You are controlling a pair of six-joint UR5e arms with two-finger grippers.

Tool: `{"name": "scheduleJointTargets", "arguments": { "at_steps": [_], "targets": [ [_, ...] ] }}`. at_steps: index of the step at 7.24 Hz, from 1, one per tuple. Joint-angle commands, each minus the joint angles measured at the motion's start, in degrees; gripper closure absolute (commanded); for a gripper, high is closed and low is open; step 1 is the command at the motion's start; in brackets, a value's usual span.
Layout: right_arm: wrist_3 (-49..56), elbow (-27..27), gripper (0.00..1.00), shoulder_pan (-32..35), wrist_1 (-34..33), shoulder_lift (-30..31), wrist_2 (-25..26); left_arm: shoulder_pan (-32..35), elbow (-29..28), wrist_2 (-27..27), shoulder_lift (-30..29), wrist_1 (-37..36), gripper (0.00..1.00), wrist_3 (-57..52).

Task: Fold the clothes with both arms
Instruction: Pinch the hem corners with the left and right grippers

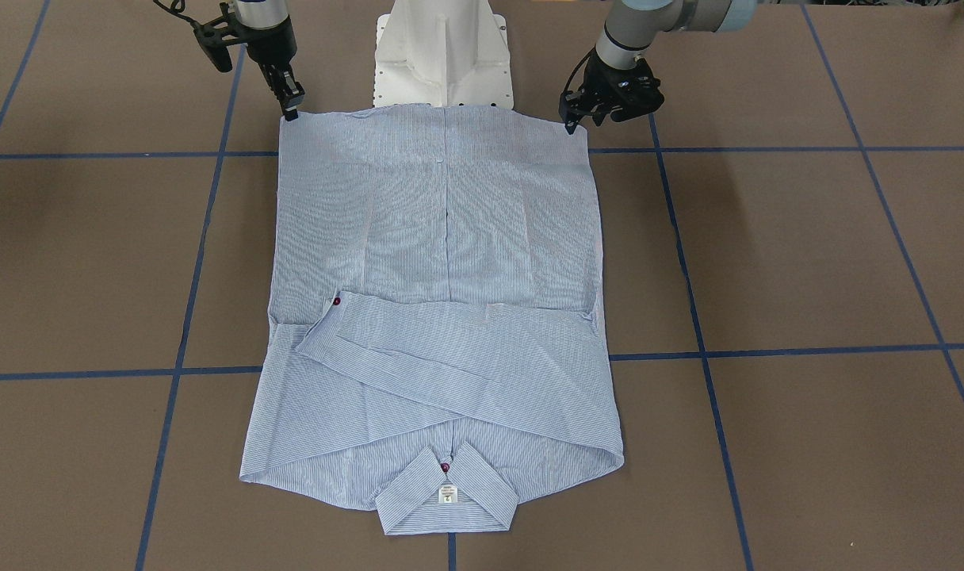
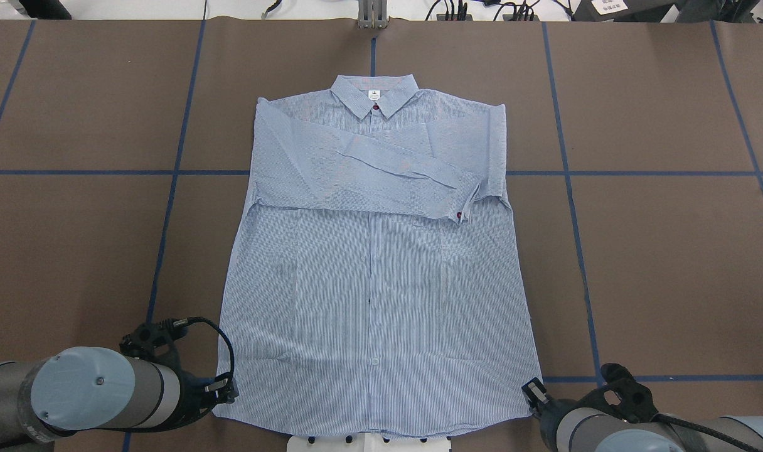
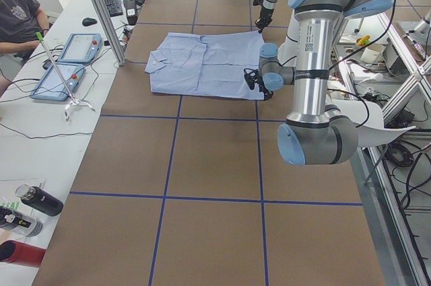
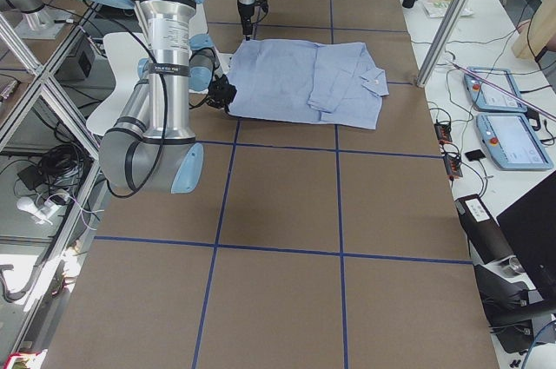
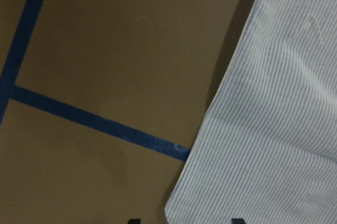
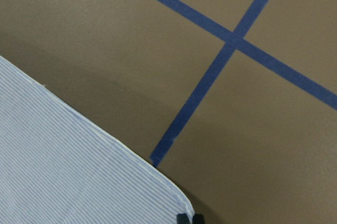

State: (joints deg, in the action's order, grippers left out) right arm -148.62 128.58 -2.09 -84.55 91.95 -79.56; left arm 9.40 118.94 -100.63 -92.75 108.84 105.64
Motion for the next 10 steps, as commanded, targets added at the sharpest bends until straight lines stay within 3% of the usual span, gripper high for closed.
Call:
{"name": "scheduleJointTargets", "arguments": {
  "at_steps": [1,3,10],
  "targets": [
    [0.00,0.00,1.00,0.07,0.00,-0.01,0.02,-0.09,-0.99,0.00,-0.51,0.06,0.43,-0.17],
    [0.00,0.44,1.00,0.07,-0.09,0.16,0.02,-0.09,-0.99,0.00,-0.51,0.06,0.49,-0.18],
    [0.00,0.70,1.00,0.16,-0.78,0.16,0.02,-0.09,-1.08,0.00,-0.68,0.06,0.53,-0.26]
  ]
}}
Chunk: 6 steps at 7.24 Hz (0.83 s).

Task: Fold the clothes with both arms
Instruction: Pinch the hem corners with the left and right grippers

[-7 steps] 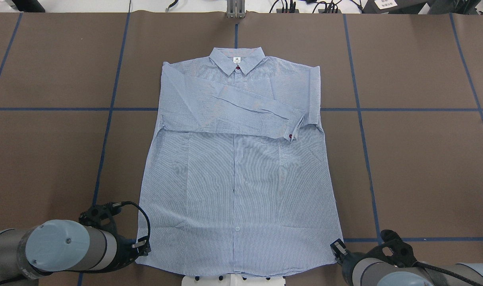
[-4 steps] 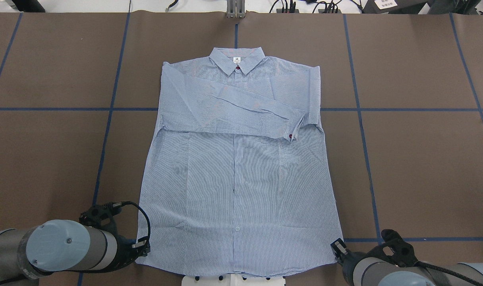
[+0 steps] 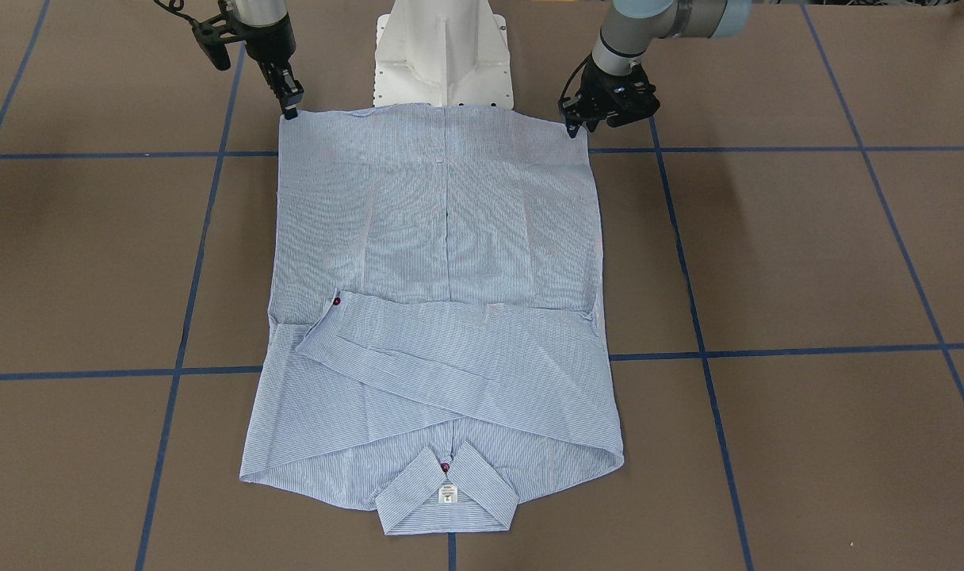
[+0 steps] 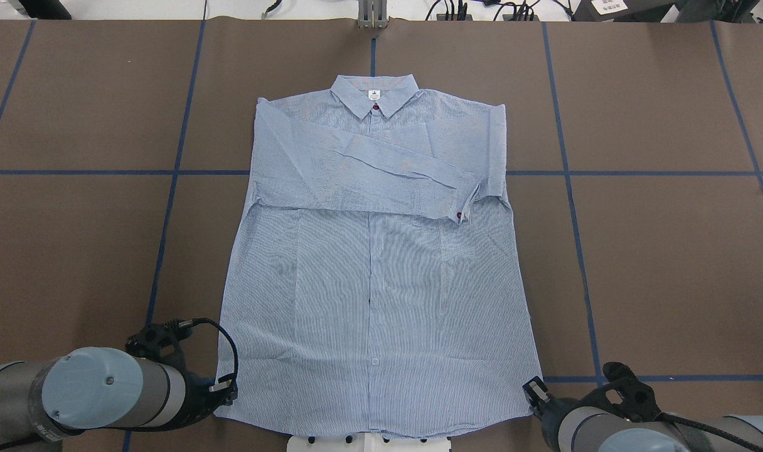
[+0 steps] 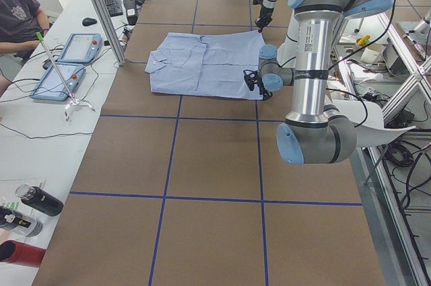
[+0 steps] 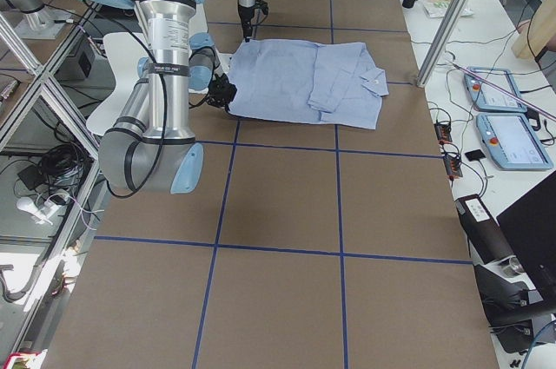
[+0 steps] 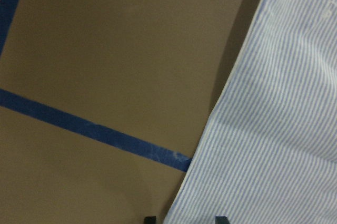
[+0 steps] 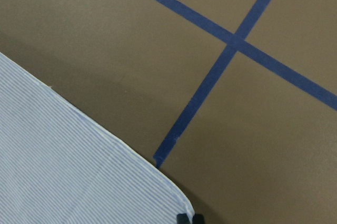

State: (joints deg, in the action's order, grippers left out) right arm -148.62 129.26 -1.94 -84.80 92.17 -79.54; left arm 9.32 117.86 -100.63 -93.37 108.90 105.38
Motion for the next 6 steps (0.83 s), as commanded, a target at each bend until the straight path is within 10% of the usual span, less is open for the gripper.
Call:
{"name": "scheduleJointTargets", "arguments": {
  "at_steps": [1,6],
  "targets": [
    [0.00,0.12,1.00,0.00,-0.63,-0.06,0.00,0.00,0.00,0.00,-0.06,0.00,0.56,0.00],
    [0.00,0.29,1.00,-0.17,-0.63,-0.06,0.00,-0.17,-0.88,-0.09,-0.59,0.00,0.56,0.00]
  ]
}}
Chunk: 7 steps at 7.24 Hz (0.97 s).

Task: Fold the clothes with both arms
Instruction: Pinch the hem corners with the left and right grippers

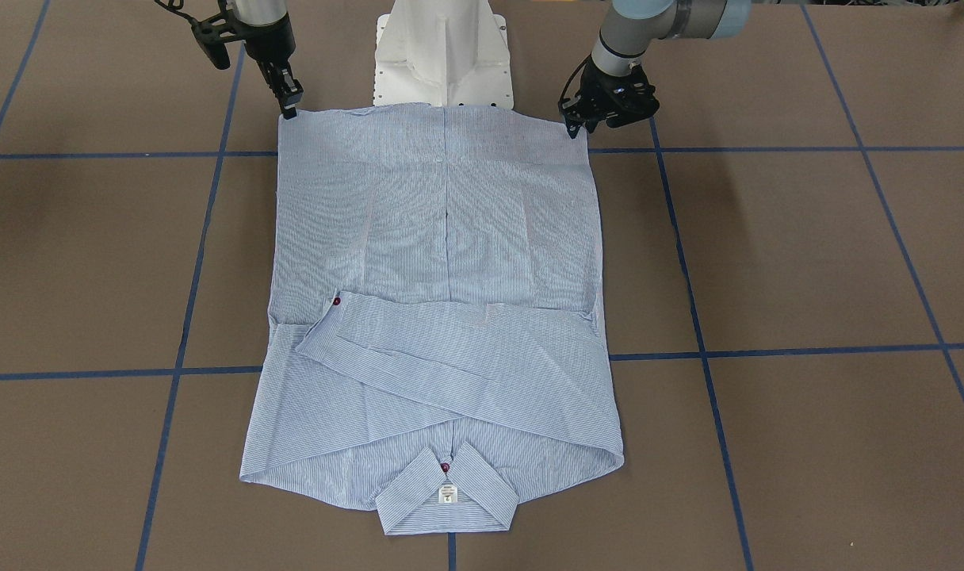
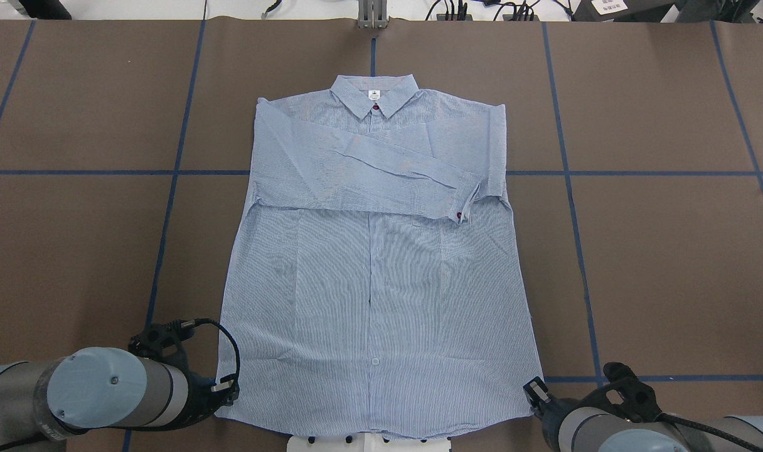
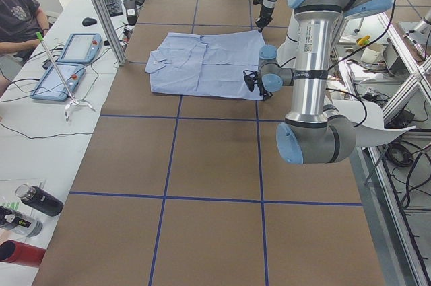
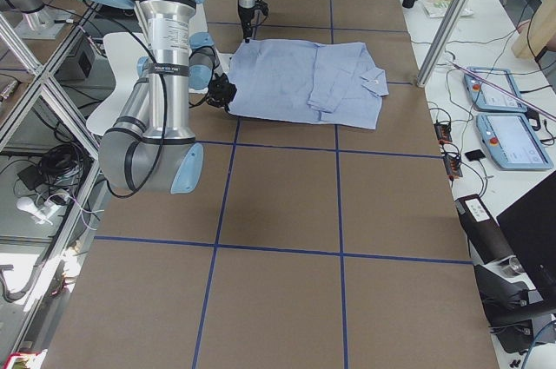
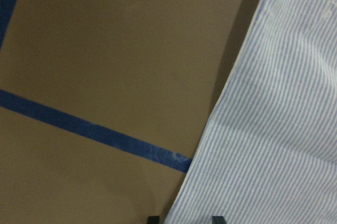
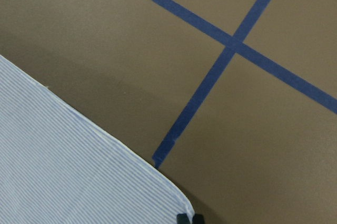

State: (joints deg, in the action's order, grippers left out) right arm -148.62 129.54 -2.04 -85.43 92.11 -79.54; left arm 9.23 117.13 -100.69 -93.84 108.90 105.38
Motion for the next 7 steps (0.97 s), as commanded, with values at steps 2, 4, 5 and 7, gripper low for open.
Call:
{"name": "scheduleJointTargets", "arguments": {
  "at_steps": [2,4,5,7],
  "targets": [
    [0.08,0.18,1.00,-0.07,0.00,-0.09,-0.09,-0.09,-0.15,0.06,-0.11,0.00,0.78,0.35],
    [0.08,0.27,1.00,-0.07,0.00,-0.09,-0.09,-0.09,0.37,-0.03,-0.20,-0.09,1.00,-0.09],
    [0.08,0.36,1.00,0.02,0.00,0.00,-0.09,0.00,1.42,-0.21,-0.11,-0.17,1.00,-0.26],
    [0.08,3.33,1.00,2.55,-0.09,0.00,-0.09,1.40,9.30,-2.30,0.15,-1.05,1.00,-0.44]
  ]
}}
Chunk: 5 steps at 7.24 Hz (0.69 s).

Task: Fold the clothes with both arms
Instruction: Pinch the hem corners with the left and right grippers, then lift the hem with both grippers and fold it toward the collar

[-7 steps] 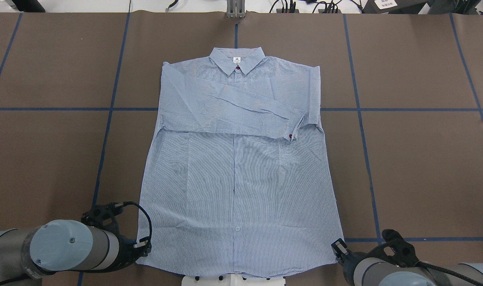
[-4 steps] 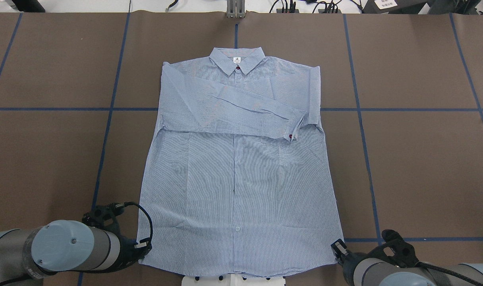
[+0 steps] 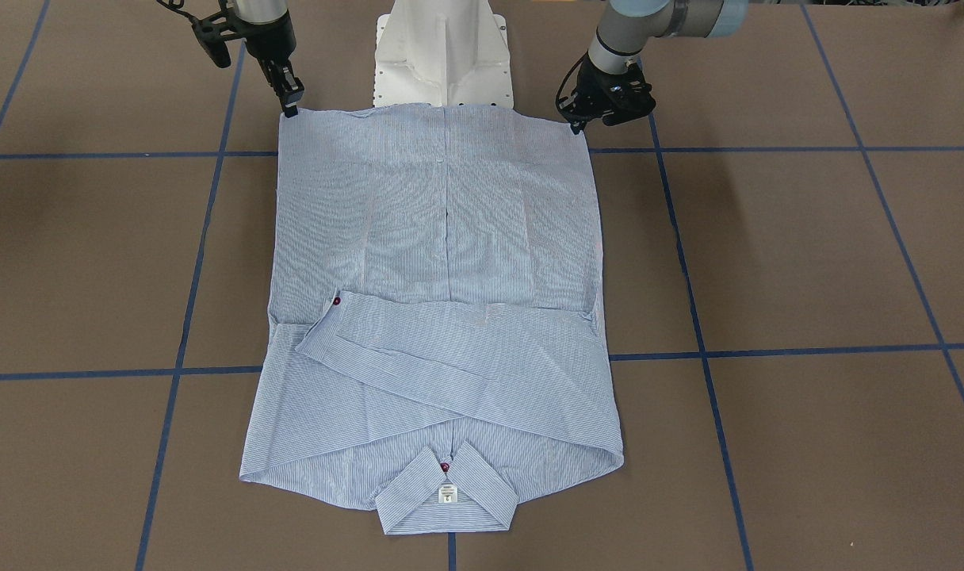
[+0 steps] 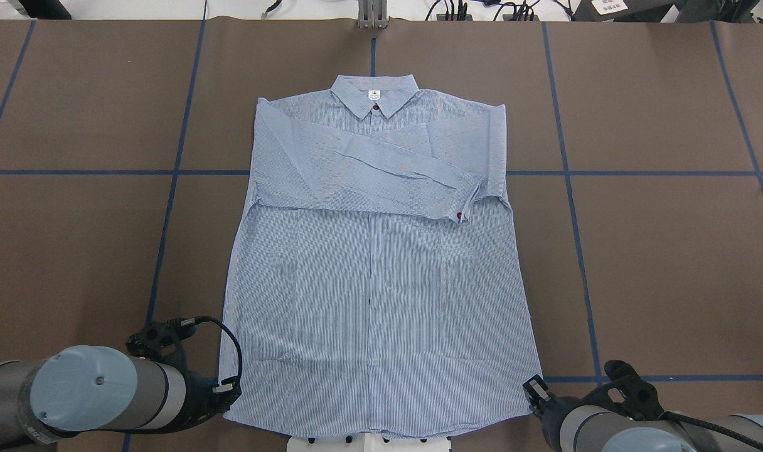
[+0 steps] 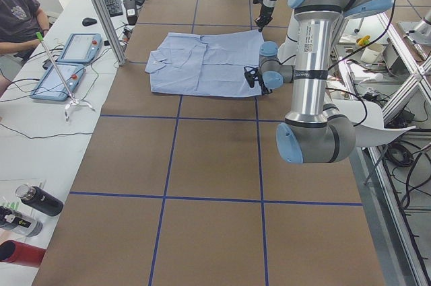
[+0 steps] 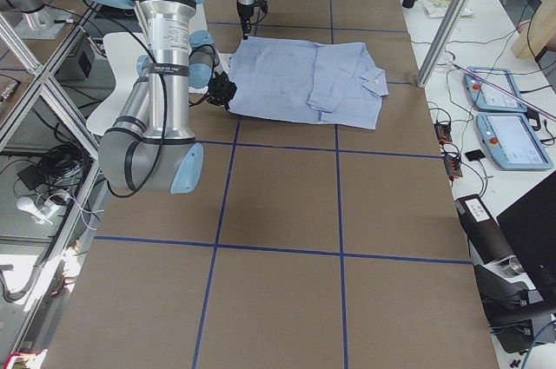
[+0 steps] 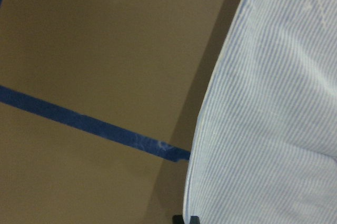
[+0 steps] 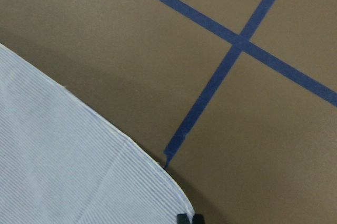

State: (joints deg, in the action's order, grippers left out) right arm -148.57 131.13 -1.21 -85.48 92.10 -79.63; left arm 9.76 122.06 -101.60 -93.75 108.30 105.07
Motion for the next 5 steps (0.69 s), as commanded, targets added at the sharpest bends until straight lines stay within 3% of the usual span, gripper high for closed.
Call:
{"name": "scheduleJointTargets", "arguments": {
  "at_steps": [1,3,5],
  "targets": [
    [0.99,2.11,1.00,5.48,0.05,-0.42,-1.40,6.19,4.85,-3.93,-1.07,-0.80,1.00,-0.13],
    [6.16,1.50,1.00,15.74,0.05,-4.70,-9.54,16.82,3.02,-5.27,-7.64,-0.98,1.00,-3.87],
    [11.52,-1.99,1.00,28.04,-0.03,-10.76,-17.45,26.50,-5.46,-11.23,-15.28,-0.90,1.00,-5.91]
  ]
}}
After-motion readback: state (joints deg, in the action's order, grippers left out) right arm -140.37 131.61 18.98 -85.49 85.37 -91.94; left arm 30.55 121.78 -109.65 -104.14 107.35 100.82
